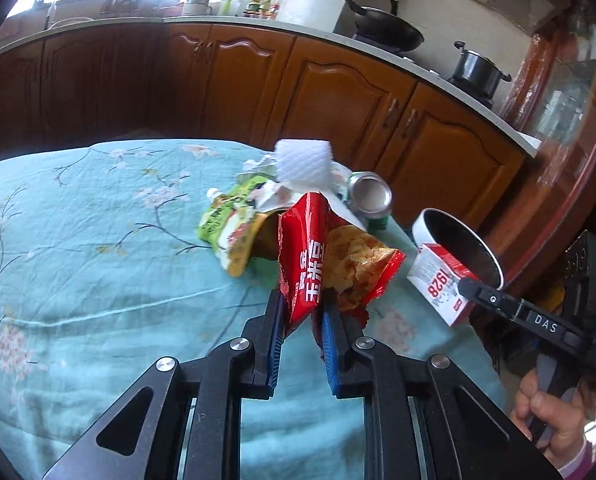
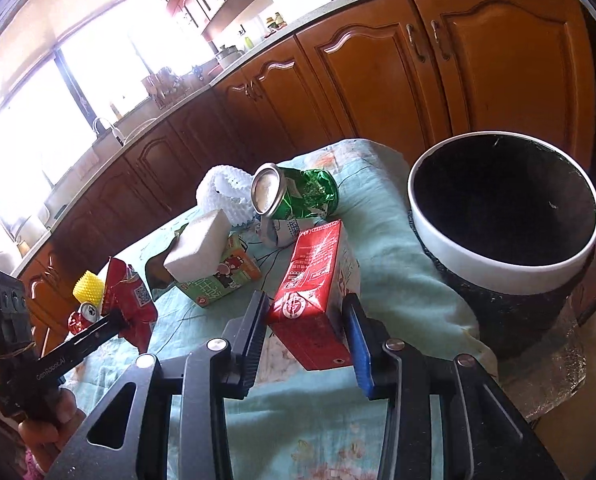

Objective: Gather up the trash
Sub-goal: 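Carry the snack bag and carton over the bin and open both tools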

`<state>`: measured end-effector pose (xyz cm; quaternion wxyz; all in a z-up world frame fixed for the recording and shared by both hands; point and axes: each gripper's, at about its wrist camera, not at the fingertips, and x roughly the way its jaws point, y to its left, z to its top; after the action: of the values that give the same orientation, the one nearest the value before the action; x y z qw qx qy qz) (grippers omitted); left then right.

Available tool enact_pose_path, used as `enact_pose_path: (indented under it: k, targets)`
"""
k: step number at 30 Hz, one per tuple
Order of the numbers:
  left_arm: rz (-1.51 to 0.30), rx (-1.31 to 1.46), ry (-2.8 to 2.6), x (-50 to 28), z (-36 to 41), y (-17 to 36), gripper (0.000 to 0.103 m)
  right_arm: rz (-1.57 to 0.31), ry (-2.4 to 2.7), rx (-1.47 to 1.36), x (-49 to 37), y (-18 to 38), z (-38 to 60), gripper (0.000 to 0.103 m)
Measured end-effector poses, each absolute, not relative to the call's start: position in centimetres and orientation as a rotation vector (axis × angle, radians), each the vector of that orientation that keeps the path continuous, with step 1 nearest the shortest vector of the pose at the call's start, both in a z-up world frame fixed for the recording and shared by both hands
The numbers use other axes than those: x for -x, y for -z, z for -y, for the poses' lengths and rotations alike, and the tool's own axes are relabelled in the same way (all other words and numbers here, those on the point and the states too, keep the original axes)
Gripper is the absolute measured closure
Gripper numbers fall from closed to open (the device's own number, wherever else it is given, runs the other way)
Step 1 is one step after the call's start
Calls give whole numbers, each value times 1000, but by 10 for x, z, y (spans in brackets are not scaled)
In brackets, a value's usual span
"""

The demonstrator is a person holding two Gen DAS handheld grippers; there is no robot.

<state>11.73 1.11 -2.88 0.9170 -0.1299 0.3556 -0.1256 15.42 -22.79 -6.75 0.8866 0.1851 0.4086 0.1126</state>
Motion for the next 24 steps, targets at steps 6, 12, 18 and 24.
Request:
enact_pose_path:
  k: [6, 12, 18, 24]
  targets:
    - [-734, 234, 346, -130, 25, 25, 87, -812, -209, -414, -149, 58, 249, 65]
    - [-725, 208, 393, -148, 43, 22, 87, -782, -174, -438, -145, 55, 274, 65]
    - [-741, 177, 434, -173, 64, 25, 87, -746, -117, -455, -146, 48, 308, 65]
    - [-757, 142, 476, -198, 88, 27, 87, -727, -57, -461, -151, 46, 340, 65]
